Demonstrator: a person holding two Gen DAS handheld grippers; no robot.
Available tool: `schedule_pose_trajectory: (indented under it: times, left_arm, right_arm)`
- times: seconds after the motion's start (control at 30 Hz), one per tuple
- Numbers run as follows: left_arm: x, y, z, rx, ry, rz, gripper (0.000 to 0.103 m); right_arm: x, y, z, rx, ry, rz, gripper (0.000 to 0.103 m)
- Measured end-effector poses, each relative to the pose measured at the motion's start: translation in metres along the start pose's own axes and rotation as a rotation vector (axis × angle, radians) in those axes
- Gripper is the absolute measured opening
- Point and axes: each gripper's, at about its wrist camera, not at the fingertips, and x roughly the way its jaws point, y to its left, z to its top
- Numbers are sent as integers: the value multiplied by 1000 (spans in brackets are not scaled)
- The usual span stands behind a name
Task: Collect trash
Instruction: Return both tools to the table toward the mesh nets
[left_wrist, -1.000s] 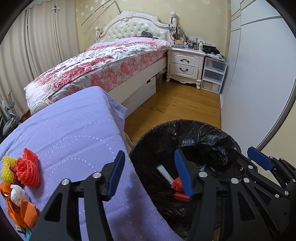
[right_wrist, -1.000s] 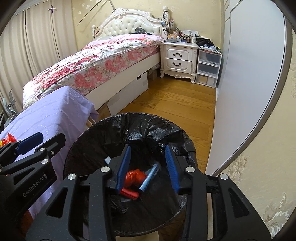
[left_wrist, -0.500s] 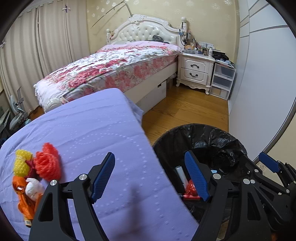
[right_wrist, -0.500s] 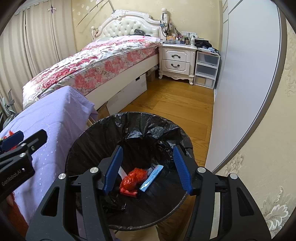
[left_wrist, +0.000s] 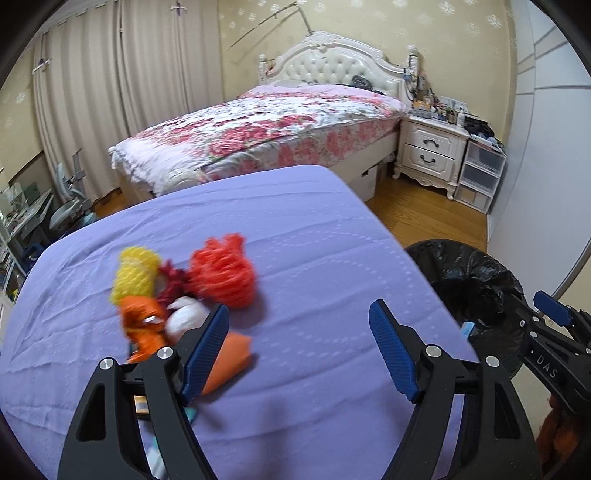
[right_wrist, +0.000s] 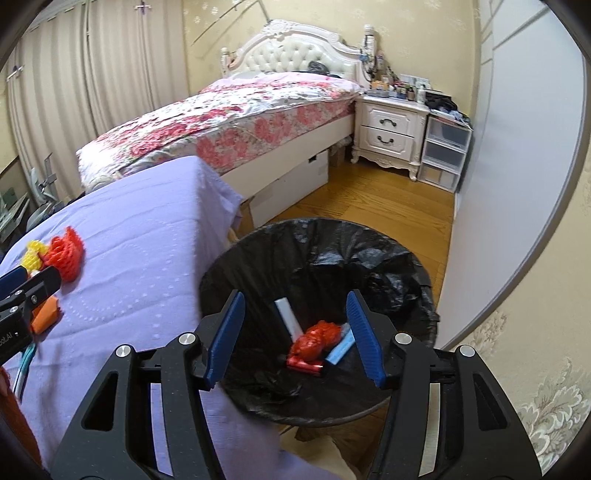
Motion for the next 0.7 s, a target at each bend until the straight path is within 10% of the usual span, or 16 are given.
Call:
schedule_pose_trajectory:
  times: [0.7]
  left_arm:
    - [-20, 149, -37, -242, 37, 168, 76]
  right_arm:
    - [-10, 150, -3, -262, 16, 203, 56]
